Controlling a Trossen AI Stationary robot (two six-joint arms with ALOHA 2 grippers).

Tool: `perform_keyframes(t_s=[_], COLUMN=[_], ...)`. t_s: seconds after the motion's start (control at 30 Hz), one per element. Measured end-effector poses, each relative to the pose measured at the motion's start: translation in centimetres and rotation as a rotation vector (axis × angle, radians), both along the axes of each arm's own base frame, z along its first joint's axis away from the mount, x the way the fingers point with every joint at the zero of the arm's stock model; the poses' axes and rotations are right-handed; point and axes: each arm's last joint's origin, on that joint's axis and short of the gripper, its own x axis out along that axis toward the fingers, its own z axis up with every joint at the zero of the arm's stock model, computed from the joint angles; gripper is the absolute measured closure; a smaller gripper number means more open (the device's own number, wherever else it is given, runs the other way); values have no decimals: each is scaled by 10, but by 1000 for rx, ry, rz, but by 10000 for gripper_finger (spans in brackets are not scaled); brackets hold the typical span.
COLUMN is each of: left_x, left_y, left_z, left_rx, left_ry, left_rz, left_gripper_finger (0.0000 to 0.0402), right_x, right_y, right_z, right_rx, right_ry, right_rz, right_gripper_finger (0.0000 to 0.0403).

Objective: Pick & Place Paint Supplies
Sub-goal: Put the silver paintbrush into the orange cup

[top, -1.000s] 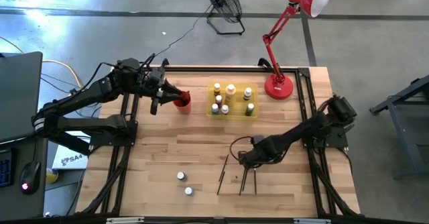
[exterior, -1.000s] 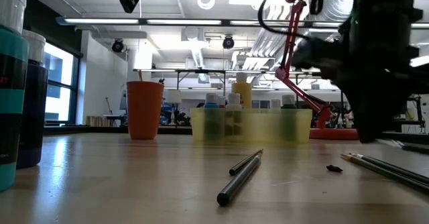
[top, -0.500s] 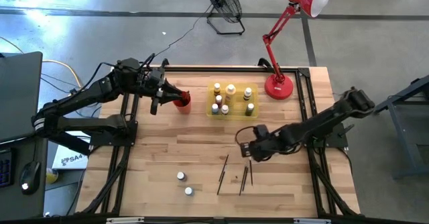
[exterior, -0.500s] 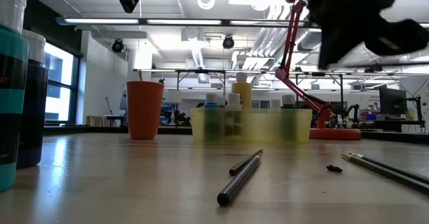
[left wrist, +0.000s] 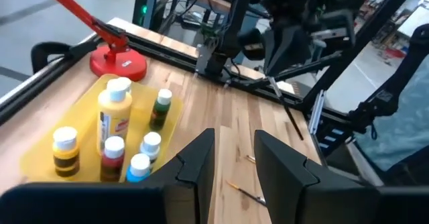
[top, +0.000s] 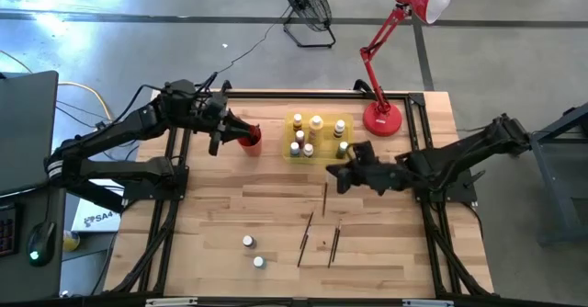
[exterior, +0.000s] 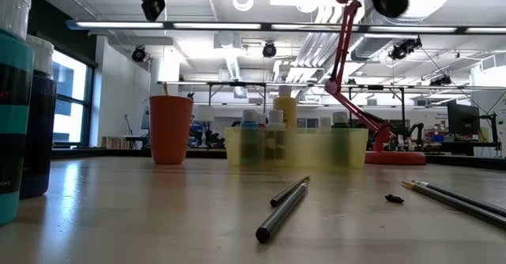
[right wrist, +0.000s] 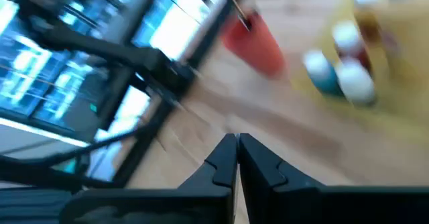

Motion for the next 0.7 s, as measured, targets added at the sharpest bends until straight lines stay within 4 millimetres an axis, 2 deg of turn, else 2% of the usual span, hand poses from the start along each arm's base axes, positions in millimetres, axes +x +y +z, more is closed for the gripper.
perform_keyframes(t_s=[0.37, 0.7], left_x=[22, 68], left_y=[8, -1], left_z=[-7, -2], left_rx=[-87, -76], left_ry=[-3, -191], left_rz=[-95, -234], left_gripper_finger=[297, 297], right_x=[20, 23], right_y=[-29, -38], right_z=[34, 36], right_rx=[-311, -362], right_ry=[-228, -231], right_rz=[-6, 9], right_gripper_finger=[399, 399])
